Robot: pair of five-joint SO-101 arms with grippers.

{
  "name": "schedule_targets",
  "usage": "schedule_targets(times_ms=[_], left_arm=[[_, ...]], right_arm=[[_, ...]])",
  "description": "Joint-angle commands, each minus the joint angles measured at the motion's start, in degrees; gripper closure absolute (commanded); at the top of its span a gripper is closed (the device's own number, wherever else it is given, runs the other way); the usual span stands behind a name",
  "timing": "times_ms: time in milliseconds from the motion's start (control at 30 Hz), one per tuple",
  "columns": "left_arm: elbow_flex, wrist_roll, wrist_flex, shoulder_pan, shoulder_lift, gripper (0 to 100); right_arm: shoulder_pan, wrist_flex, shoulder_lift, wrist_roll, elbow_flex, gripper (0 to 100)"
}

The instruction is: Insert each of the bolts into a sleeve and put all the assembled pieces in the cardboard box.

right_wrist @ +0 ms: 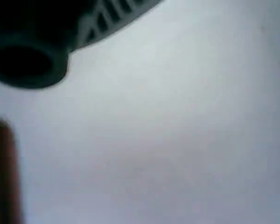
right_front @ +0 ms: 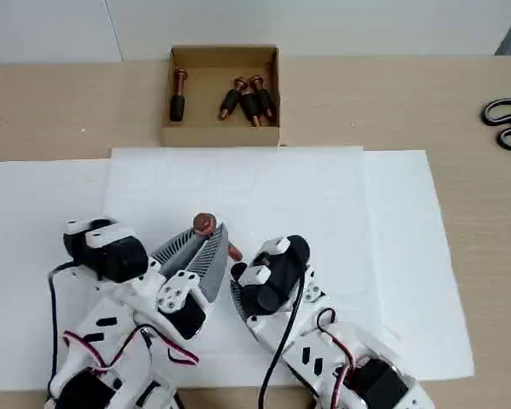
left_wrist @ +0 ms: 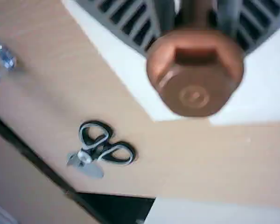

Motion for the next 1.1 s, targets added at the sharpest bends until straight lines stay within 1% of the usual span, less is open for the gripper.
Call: schedule_targets(times_ms=[0,433,567,700,833,1000,1067], left_arm=[[0.31,-0.62,0.88,0.44,-0.53,100],[1.71,-0.7,1.32,0.62,-0.53,100],[1.63,-0.7,2.81,3.96,-0.53,100],[1.54,-0.79,3.25,4.66,-0.53,100],[1.54,-0.79,3.69,4.75,-0.44,100],[2.15,-2.37,8.09,7.65,-0.35,100],[3.47,-3.34,8.53,8.0,-0.35,100]], right_arm=[[0.48,-3.47,-0.57,2.2,-0.35,99.5],[0.57,-4.09,-0.48,2.73,-0.53,99.5],[1.63,-4.09,-0.48,2.73,-0.53,99.5],[3.56,-4.09,-0.48,2.73,-0.62,99.5],[3.56,-4.09,-0.57,2.73,-0.79,99.5],[3.38,-4.09,-0.57,2.9,-2.9,99.5],[3.38,-4.09,-0.57,4.57,-3.52,99.5]])
